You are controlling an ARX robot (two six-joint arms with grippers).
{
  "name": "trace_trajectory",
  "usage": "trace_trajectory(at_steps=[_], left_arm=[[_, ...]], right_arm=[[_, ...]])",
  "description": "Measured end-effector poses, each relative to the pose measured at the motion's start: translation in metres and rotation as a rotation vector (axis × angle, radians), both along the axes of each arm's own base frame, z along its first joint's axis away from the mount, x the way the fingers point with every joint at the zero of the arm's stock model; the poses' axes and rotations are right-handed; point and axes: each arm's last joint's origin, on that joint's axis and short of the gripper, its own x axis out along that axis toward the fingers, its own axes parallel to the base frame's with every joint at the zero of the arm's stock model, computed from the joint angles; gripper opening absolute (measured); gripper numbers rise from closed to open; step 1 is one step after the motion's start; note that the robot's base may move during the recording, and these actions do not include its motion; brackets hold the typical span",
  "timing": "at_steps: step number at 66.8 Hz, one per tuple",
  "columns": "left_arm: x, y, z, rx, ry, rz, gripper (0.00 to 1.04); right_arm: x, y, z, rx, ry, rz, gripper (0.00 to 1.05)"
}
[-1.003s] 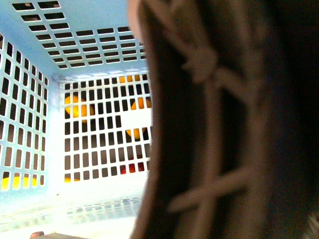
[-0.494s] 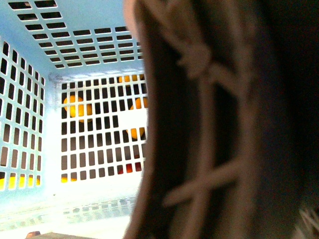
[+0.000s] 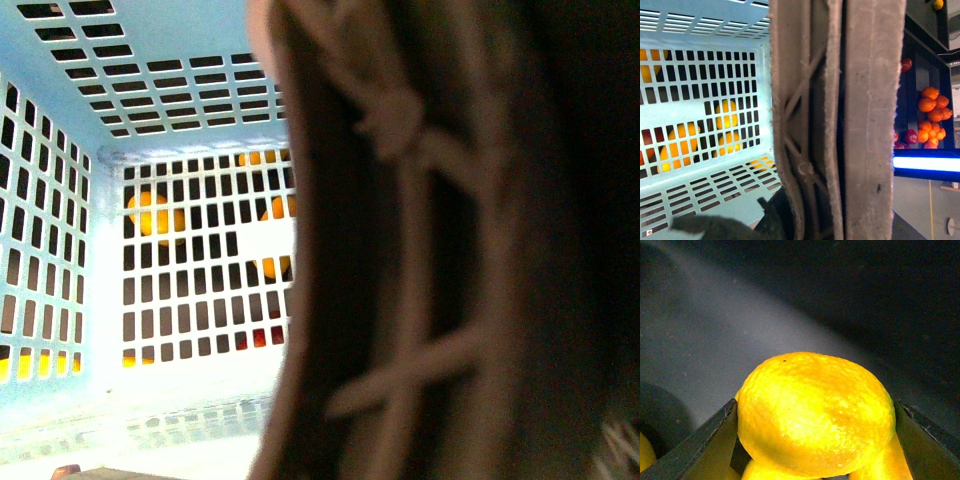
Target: Pick lemon and mango into basket
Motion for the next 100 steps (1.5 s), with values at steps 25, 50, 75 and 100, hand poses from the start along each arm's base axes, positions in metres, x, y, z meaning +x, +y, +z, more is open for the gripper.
trace_trajectory(at_steps=[25, 50, 75, 100], left_arm=[[0.0, 0.0, 0.0, 0.0, 0.0, 0.0, 0.15], [0.0, 0.0, 0.0, 0.0, 0.0, 0.0, 0.15], [0.0, 0.0, 0.0, 0.0, 0.0, 0.0, 0.15], [0.0, 0.0, 0.0, 0.0, 0.0, 0.0, 0.15]], right_arm=[[-0.049, -0.025, 0.151, 0.242, -0.436, -0.18, 0.8], [-0.102, 0.015, 0.263, 0.416, -0.744, -0.119, 0.8], [-0.108, 0.072, 0.283, 0.557, -0.798, -0.044, 0.8], [-0.088, 0.129, 0.249, 0.566, -0.673, 0.032, 0.8]])
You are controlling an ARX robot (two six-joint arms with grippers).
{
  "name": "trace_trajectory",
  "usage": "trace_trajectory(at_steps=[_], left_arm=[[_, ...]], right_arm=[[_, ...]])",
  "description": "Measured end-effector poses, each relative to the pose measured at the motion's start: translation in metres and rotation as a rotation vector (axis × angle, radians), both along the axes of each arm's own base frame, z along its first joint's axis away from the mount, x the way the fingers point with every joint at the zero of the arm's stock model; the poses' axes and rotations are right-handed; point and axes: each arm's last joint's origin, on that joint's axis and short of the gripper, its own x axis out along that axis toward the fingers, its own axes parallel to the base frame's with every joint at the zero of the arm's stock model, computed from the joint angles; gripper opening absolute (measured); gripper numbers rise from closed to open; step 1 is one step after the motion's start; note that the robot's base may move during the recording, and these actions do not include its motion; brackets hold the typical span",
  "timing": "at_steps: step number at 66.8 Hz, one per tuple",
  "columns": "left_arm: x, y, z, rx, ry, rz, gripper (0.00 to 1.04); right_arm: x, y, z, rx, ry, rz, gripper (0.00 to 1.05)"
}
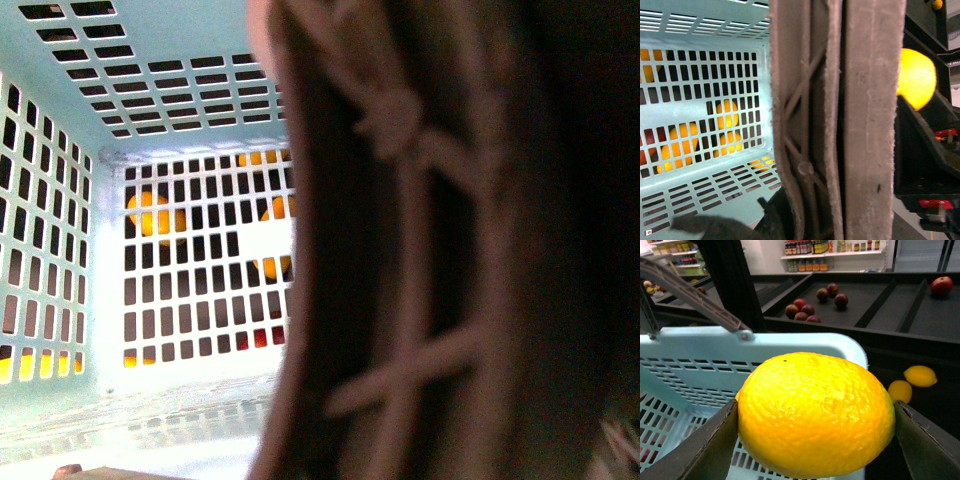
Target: Pick lemon and mango into basket
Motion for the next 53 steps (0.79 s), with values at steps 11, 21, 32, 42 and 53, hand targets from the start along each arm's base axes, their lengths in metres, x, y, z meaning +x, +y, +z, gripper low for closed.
trace_trajectory(at_steps=[11, 21, 32, 42, 53], left_arm=[[0.0, 0.0, 0.0, 0.002, -0.001, 0.003, 0.15], [0.0, 0.0, 0.0, 0.001, -0.001, 0.002, 0.15], [0.0, 0.0, 0.0, -0.001, 0.001, 0.0, 0.15], [0.0, 0.0, 0.0, -0.003, 0.005, -0.004, 0.15], [0.0, 0.0, 0.0, 0.006, -0.003, 0.003, 0.15]], right_arm=[[0.015, 0.014, -0.007, -0.014, 0.022, 0.004, 0.82], [0.017, 0.015, -0.004, -0.007, 0.011, -0.003, 0.95], [0.011, 0.008, 0.002, -0.005, 0.003, -0.023, 0.96], [0.004, -0.003, 0.01, 0.001, -0.015, -0.067, 0.96], [-0.005, -0.03, 0.018, 0.021, -0.002, -0.229, 0.96]])
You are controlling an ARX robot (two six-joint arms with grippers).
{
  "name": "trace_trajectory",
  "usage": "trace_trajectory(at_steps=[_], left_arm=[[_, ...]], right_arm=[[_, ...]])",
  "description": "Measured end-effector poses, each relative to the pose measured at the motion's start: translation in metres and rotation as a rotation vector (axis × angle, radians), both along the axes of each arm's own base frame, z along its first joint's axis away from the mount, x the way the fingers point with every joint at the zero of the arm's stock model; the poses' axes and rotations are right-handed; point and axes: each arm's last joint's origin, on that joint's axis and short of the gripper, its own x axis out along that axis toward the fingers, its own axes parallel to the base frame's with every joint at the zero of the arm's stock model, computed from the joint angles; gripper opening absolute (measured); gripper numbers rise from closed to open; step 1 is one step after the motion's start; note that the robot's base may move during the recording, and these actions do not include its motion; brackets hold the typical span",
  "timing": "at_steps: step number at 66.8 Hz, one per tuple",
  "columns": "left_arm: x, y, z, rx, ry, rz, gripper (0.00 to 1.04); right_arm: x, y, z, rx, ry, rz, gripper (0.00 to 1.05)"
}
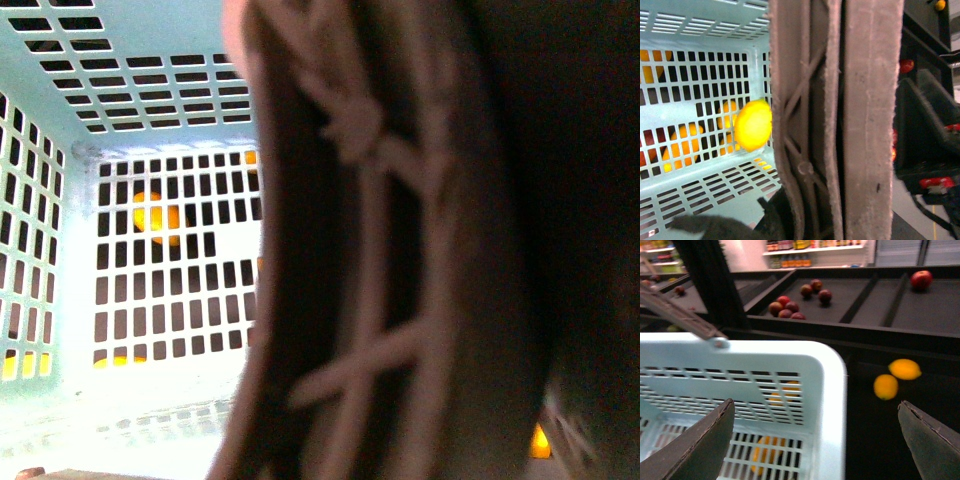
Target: Pick lemon and mango into basket
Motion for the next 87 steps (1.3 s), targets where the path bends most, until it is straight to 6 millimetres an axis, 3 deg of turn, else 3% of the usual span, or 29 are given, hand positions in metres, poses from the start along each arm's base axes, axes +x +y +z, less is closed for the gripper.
trace_trajectory(at_steps=[10, 16, 24, 35, 49, 61, 78, 87], left_arm=[[0.0, 0.0, 0.0, -0.003, 0.002, -0.003, 0.15], [-0.001, -0.001, 0.0, -0.005, 0.004, -0.009, 0.15], [-0.001, -0.001, 0.0, -0.009, 0.008, -0.012, 0.15], [0.0, -0.001, 0.0, -0.002, 0.002, -0.001, 0.15], [0.0, -0.001, 0.0, -0.004, 0.003, -0.004, 0.15], [-0.001, -0.001, 0.0, -0.006, 0.005, -0.007, 0.15], [0.0, 0.0, 0.0, -0.002, 0.002, -0.002, 0.15], [0.0, 0.0, 0.0, -0.005, 0.004, -0.004, 0.15]], right_arm=[[-0.014, -0.027, 0.0, 0.003, 0.023, -0.21, 0.95], [-0.024, -0.029, -0.005, -0.051, -0.088, -0.236, 0.79], [-0.035, -0.032, -0.018, -0.082, -0.093, -0.235, 0.63], [-0.056, -0.042, -0.038, -0.104, -0.087, -0.246, 0.3], [-0.071, -0.042, -0.049, -0.111, -0.092, -0.244, 0.02], [-0.081, -0.042, -0.056, -0.111, -0.092, -0.242, 0.03], [-0.083, -0.042, -0.057, -0.11, -0.096, -0.243, 0.57], [-0.083, -0.042, -0.057, -0.11, -0.096, -0.243, 0.77]])
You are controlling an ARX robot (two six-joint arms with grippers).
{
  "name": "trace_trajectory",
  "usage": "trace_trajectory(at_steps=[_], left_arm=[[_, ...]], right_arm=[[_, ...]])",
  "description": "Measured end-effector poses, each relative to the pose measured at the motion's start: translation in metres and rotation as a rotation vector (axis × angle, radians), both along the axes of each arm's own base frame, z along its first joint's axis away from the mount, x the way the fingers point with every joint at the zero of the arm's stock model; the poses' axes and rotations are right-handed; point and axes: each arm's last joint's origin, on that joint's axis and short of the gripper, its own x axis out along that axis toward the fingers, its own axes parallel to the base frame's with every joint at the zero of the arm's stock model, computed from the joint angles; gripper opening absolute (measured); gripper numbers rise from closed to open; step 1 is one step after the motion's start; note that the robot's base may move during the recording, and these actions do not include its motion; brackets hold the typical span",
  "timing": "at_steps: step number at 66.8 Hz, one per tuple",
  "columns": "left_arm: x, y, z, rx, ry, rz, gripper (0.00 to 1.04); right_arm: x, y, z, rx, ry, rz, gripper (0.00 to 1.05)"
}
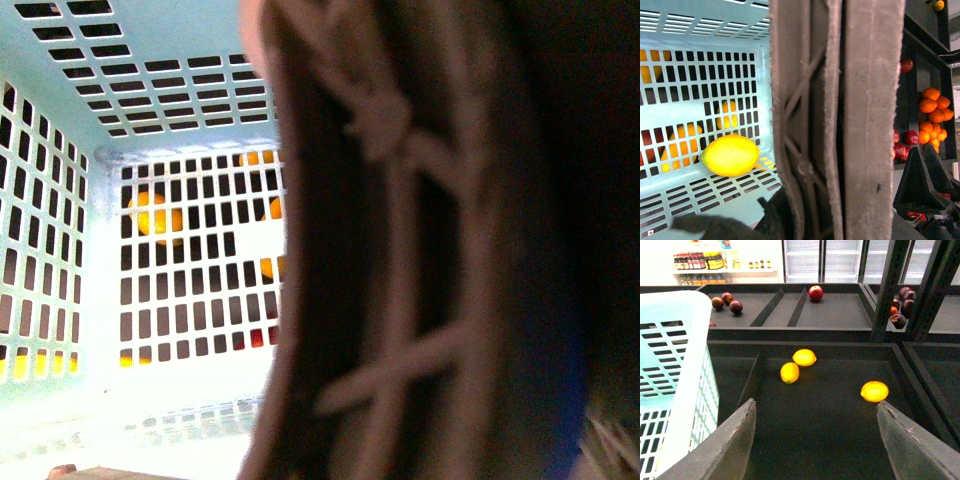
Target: Pick lemon and mango into basket
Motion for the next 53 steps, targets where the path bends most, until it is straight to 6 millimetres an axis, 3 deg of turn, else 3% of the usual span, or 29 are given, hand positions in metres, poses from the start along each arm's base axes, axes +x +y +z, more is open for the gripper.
trace_trajectory(at_steps=[11, 53], left_arm=[[-0.0015, -0.0019, 0.0003, -0.002, 0.001, -0.012, 0.15], [-0.0001, -0.0003, 0.0012, 0.0, -0.004, -0.003, 0.15]], right_arm=[[-0.0001, -0.0003, -0.0001, 0.0, 0.0, -0.005, 0.97], [-0.0004, -0.0003, -0.001, 0.0, 0.003, -0.002, 0.96]])
